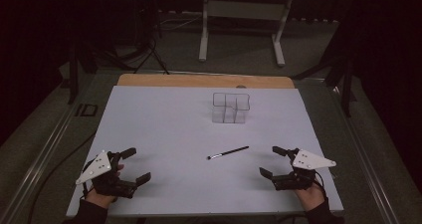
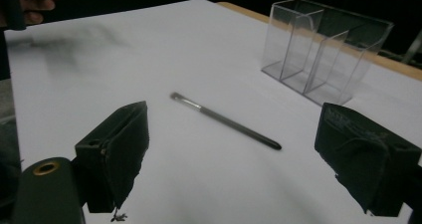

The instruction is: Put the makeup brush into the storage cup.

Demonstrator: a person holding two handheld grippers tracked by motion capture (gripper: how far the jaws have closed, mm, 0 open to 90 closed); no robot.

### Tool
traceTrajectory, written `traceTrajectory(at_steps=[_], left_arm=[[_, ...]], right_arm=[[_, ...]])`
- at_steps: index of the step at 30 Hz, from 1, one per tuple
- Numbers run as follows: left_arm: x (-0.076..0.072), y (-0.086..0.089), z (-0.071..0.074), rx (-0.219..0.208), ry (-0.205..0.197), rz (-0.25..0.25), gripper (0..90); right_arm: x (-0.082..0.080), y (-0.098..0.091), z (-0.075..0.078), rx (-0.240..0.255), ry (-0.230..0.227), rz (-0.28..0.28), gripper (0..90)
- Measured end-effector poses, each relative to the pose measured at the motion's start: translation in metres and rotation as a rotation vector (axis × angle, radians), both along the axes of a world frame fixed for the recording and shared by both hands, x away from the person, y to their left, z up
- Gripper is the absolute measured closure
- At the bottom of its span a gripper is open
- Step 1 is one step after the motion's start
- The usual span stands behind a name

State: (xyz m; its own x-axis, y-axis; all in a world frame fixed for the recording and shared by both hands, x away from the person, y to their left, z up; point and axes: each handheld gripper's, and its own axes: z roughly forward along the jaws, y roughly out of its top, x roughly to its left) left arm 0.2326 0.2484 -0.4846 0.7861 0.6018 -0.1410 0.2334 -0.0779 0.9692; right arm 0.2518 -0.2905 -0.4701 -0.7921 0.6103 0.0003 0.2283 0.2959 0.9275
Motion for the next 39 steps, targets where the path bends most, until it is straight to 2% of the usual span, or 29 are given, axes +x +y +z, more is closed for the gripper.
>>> traceTrajectory(at_steps=[2,3,5,11,16,19,21,26,28,34,37,39], left_arm=[[-0.001,0.0,0.001,-0.007,-0.001,0.0,1.6],[-0.001,0.0,0.001,-0.007,-0.001,0.0,1.6],[-0.001,-0.001,0.001,-0.004,-0.001,-0.003,1.6],[-0.002,0.001,0.002,-0.012,0.001,0.006,1.6],[-0.003,0.001,0.002,-0.013,0.0,0.008,1.6],[-0.003,0.001,0.002,-0.006,0.002,0.007,1.6],[-0.003,0.001,0.002,-0.001,0.002,0.005,1.6],[-0.003,0.001,0.002,0.008,-0.001,0.003,1.6],[-0.003,0.002,0.002,0.007,0.0,0.006,1.6],[-0.003,0.002,0.002,0.007,0.002,0.006,1.6],[-0.003,0.002,0.002,0.008,0.003,0.006,1.6],[-0.003,0.002,0.002,0.008,0.006,0.007,1.6]], right_arm=[[0.001,0.0,-0.003,-0.019,0.03,0.0,14.0],[0.001,0.0,-0.003,-0.019,0.03,0.0,14.0],[0.007,0.003,-0.008,-0.067,0.073,0.003,14.1],[0.019,0.008,-0.013,-0.105,0.144,0.051,14.0],[0.028,0.012,-0.019,-0.185,0.188,0.087,14.2],[0.034,0.013,-0.022,-0.205,0.225,0.104,14.2],[0.036,0.014,-0.022,-0.217,0.222,0.112,14.2],[0.043,0.016,-0.021,-0.236,0.296,0.159,14.0],[0.046,0.017,-0.021,-0.224,0.333,0.188,13.7],[0.05,0.021,-0.018,-0.265,0.346,0.257,14.1],[0.05,0.025,-0.017,-0.328,0.357,0.302,14.2],[0.051,0.027,-0.017,-0.336,0.375,0.326,14.0]])
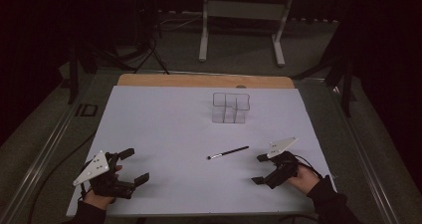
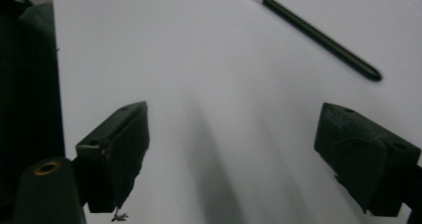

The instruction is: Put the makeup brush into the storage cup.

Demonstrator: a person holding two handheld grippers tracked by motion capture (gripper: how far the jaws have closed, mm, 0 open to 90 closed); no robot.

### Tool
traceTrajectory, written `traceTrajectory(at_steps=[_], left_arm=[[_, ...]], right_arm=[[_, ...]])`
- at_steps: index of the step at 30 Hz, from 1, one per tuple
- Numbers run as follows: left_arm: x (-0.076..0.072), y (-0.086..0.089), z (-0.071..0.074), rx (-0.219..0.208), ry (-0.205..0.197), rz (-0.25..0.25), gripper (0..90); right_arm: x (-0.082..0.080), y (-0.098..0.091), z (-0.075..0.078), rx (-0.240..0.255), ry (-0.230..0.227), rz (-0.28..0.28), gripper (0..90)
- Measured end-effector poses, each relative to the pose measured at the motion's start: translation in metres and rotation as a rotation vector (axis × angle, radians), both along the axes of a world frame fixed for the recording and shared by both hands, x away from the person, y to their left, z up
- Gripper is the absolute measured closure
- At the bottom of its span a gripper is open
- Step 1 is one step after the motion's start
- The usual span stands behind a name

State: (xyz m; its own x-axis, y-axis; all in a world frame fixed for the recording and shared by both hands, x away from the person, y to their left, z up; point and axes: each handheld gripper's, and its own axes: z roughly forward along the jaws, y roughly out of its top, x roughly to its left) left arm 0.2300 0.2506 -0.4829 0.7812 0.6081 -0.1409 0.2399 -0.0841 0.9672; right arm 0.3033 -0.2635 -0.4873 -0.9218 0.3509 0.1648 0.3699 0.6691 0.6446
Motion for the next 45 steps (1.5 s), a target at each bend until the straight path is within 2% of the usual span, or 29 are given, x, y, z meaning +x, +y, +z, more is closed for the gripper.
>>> traceTrajectory(at_steps=[2,6,8,12,16,23,28,29,34,42,45], left_arm=[[0.0,0.0,0.0,0.001,0.0,0.0,1.6],[0.0,0.0,0.0,0.003,0.0,0.002,1.6],[0.0,0.0,0.0,0.004,0.0,0.002,1.6],[0.001,0.0,-0.001,0.009,0.007,-0.005,1.6],[0.0,0.0,0.0,0.007,0.003,-0.004,1.6],[0.0,0.001,-0.001,0.005,0.005,-0.003,1.6],[0.0,0.001,-0.001,0.003,0.007,-0.002,1.6],[0.0,0.001,-0.001,0.003,0.007,-0.002,1.6],[0.0,0.001,-0.001,0.008,0.007,-0.001,1.6],[0.0,0.002,-0.001,0.006,0.006,0.004,1.6],[0.0,0.002,-0.001,0.009,0.005,0.006,1.6]], right_arm=[[0.002,0.0,-0.001,0.006,0.012,0.004,13.8],[0.004,0.001,-0.001,-0.019,-0.002,0.021,14.1],[0.005,0.001,0.001,-0.047,-0.013,0.029,14.1],[0.008,0.002,0.003,-0.091,0.014,0.05,14.3],[0.013,0.004,0.005,-0.135,0.006,0.075,14.4],[0.025,0.006,0.005,-0.162,-0.011,0.102,14.4],[0.036,0.005,0.007,-0.194,0.003,0.109,14.4],[0.038,0.004,0.008,-0.203,0.026,0.111,14.4],[0.045,0.006,0.01,-0.26,0.07,0.126,14.4],[0.058,0.011,0.015,-0.326,0.059,0.179,14.4],[0.063,0.014,0.015,-0.378,0.064,0.193,14.5]])
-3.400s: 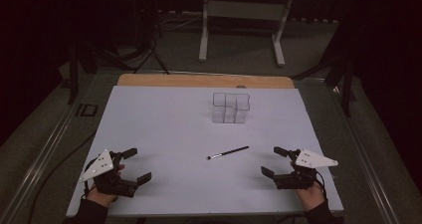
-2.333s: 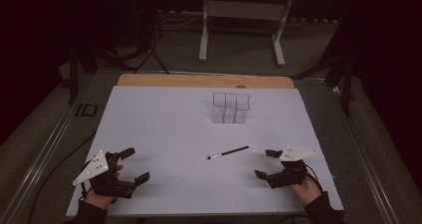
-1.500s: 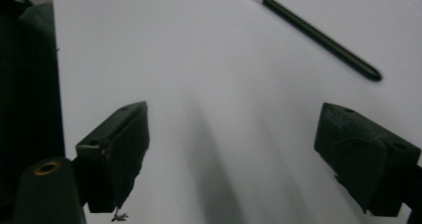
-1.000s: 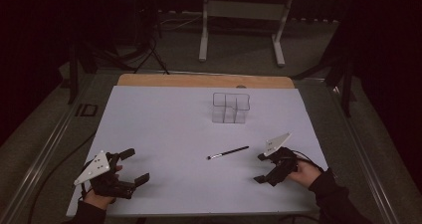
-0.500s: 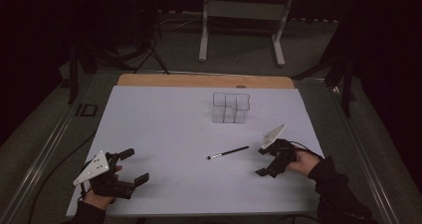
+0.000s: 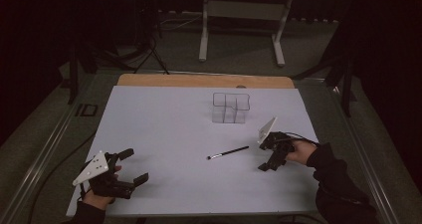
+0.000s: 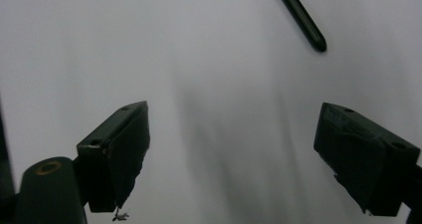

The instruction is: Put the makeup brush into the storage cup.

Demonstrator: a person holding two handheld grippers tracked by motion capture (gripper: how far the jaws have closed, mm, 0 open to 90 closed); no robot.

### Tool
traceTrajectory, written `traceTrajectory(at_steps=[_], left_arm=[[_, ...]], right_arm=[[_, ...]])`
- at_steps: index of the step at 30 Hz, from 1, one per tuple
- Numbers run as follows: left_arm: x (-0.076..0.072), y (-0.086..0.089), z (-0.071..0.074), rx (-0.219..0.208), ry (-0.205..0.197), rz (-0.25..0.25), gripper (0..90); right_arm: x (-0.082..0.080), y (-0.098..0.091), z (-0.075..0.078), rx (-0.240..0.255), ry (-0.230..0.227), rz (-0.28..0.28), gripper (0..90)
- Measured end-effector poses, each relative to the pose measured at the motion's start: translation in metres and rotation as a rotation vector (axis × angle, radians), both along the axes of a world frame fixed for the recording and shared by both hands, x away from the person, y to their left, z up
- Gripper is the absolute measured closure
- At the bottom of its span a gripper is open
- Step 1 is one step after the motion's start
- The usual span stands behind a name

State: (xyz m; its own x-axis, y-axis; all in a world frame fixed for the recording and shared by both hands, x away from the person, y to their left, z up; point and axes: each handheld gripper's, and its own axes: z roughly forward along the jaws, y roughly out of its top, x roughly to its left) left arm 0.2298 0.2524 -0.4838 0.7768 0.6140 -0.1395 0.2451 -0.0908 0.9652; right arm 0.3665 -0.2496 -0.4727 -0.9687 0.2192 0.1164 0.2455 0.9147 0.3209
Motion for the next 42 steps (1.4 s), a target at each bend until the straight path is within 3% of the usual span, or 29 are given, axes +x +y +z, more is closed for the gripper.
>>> traceTrajectory(at_steps=[14,17,20,23,33,42], left_arm=[[0.0,0.001,0.0,0.001,0.003,0.006,1.6],[0.0,0.001,-0.001,0.002,0.007,0.003,1.6],[0.0,0.001,-0.001,0.002,0.009,0.001,1.6],[0.0,0.001,-0.001,-0.001,0.013,0.001,1.6],[0.0,0.002,-0.001,-0.01,0.021,0.0,1.6],[0.0,0.003,-0.001,-0.013,0.027,-0.002,1.6]], right_arm=[[0.021,0.013,-0.002,-0.135,0.026,0.063,15.3],[0.025,0.015,-0.001,-0.17,0.004,0.094,15.2],[0.025,0.019,0.001,-0.193,-0.05,0.147,15.9],[0.03,0.023,0.005,-0.172,-0.057,0.157,19.0],[0.04,0.031,0.009,-0.202,-0.125,0.285,23.1],[0.044,0.039,0.003,-0.196,-0.108,0.339,21.0]])
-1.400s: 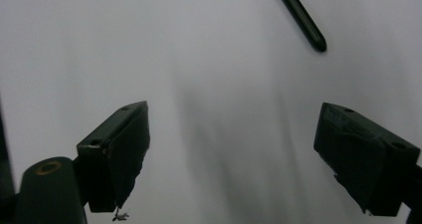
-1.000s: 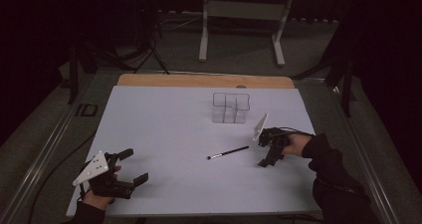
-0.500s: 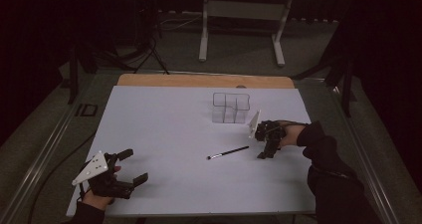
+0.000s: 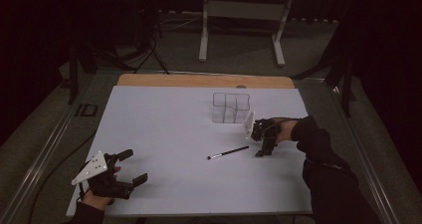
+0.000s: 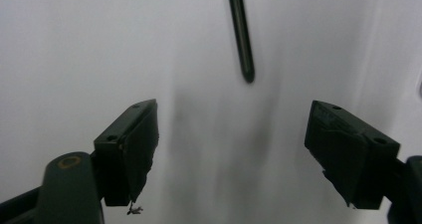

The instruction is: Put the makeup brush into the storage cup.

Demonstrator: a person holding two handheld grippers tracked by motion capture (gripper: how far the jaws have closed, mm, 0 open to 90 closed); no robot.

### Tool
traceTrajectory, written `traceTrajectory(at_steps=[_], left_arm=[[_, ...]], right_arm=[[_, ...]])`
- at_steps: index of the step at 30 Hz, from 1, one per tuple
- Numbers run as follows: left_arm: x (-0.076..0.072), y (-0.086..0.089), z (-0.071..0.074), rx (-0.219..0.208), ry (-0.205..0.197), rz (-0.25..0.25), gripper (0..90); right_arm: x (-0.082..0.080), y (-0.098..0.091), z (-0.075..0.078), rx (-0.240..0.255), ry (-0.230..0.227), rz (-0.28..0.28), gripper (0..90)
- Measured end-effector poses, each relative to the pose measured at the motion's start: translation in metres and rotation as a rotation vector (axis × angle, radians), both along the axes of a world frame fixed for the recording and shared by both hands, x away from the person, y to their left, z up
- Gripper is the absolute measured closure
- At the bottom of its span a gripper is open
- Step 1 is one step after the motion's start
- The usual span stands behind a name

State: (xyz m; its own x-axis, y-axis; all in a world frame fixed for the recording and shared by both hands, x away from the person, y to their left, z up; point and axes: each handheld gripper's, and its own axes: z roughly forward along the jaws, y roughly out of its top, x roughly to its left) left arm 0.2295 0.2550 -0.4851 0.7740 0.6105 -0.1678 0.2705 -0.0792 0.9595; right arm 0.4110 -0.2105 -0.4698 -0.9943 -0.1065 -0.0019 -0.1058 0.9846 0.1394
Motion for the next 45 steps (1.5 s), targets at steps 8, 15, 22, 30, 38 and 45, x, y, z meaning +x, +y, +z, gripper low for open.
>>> traceTrajectory(at_steps=[8,15,22,30,38,45], left_arm=[[0.0,0.0,0.0,0.008,-0.004,0.002,1.6],[-0.001,0.0,0.0,0.003,-0.002,0.003,1.6],[-0.001,0.0,0.0,0.006,-0.004,0.003,1.6],[-0.001,-0.001,0.0,0.012,-0.002,-0.004,1.6],[-0.001,-0.001,0.001,0.01,-0.001,-0.004,1.6],[-0.001,-0.001,0.0,0.011,0.0,-0.004,1.6]], right_arm=[[-0.002,0.016,-0.001,0.028,0.009,0.062,23.4],[-0.002,0.03,0.003,0.057,0.005,0.093,28.8],[-0.003,0.04,0.007,0.073,0.001,0.11,28.7],[-0.005,0.053,0.008,0.068,0.023,0.103,35.8],[-0.008,0.068,0.007,0.09,0.026,0.13,41.5],[-0.014,0.083,0.003,0.098,0.032,0.166,46.1]])
